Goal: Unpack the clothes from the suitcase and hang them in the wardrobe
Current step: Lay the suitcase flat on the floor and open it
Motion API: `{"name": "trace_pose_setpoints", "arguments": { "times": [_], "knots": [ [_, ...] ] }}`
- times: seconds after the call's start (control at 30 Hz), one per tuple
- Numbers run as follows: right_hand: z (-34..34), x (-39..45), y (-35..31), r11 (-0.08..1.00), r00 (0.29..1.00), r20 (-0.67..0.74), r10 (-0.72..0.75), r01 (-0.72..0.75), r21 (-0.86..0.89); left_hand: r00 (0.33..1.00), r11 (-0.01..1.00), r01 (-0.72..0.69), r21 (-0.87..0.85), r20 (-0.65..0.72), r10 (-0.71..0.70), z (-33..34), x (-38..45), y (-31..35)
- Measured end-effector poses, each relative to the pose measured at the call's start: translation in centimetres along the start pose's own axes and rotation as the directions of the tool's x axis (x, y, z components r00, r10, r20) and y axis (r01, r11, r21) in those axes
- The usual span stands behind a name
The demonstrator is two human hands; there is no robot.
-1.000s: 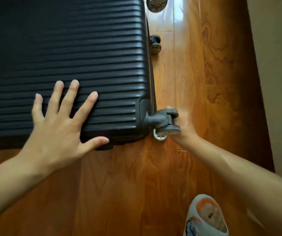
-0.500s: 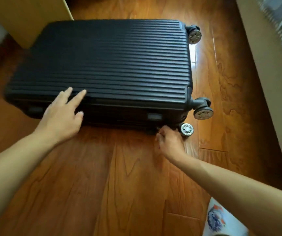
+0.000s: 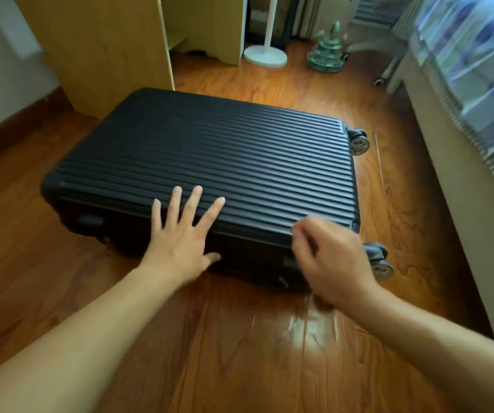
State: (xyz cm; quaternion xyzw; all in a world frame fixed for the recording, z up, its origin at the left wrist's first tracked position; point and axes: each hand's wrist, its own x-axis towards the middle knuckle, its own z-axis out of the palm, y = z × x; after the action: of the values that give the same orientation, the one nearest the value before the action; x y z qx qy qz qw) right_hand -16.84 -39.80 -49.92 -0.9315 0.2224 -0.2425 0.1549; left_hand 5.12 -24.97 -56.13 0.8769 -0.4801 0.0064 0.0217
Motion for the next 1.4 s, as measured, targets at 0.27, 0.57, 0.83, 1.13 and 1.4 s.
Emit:
{"name": "trace_pose_setpoints", "arguments": {
  "times": [0.27,0.57,0.83,1.13,1.4],
  "knots": [
    [0.2,9.5,13.2,0.306,0.541,0.534,0.65,-0.829,0.467,0.991,0.992,-0.022,0.127,-0.127,0.039,0.1,1.0,-3.0],
    [5.0,9.4,7.0,0.507,0.542,0.532,0.65,-0.831,0.228,0.982,0.992,0.105,0.071,-0.166,-0.091,-0.5,-3.3,-10.9],
    [0.9,11.0,-0.5,0.693,0.31,0.709,0.634,-0.635,-0.342,0.922,0.931,0.354,-0.089,0.204,-0.33,-5.0,-2.5,-12.1],
    [6.3,30.0,6.1,0.928,0.892,0.299,0.339,-0.264,-0.263,0.743,0.743,0.669,-0.019,-0.031,-0.669,-4.2,1.9,-5.7],
    [14.9,40.2,12.7,0.823,0.436,0.784,0.443,-0.545,-0.162,0.513,0.521,0.834,-0.184,-0.089,-0.854,-1.7,5.2,-7.1]
  ]
}}
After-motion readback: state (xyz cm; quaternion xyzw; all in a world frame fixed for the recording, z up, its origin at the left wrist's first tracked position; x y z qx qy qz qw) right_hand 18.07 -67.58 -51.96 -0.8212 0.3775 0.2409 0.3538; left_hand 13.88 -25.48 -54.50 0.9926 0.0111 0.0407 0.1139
